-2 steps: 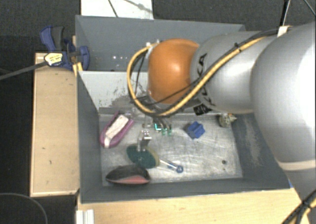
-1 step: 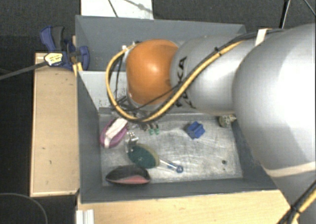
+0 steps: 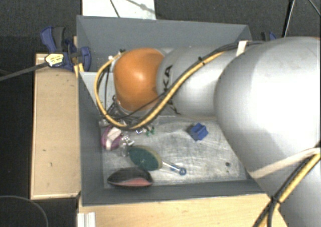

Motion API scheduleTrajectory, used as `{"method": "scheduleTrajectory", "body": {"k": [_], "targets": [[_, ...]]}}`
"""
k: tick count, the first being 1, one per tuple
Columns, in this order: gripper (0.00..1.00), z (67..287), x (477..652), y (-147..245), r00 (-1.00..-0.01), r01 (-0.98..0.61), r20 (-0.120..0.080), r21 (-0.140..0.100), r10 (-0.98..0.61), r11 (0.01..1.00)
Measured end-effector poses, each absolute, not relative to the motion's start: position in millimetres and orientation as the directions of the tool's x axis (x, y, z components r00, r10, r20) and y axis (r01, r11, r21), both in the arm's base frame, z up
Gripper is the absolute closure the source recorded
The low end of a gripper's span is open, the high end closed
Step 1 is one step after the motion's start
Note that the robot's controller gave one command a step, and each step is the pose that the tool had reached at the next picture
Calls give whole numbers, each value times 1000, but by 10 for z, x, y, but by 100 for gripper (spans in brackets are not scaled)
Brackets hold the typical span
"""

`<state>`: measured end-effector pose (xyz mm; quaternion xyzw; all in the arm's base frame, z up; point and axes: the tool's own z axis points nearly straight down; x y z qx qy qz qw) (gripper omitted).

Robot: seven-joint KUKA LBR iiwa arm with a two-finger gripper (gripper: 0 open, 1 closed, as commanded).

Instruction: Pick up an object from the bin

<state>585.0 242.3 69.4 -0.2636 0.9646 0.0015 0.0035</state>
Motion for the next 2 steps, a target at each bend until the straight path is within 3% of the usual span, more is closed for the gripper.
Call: {"method": "scheduleTrajectory", "body": {"k": [1, 2], "targets": [[100, 707, 5858, 2418, -865, -502, -9, 1, -502, 865], [100, 2207, 5815, 2439, -870, -494, -10, -1, -494, 870]]}}
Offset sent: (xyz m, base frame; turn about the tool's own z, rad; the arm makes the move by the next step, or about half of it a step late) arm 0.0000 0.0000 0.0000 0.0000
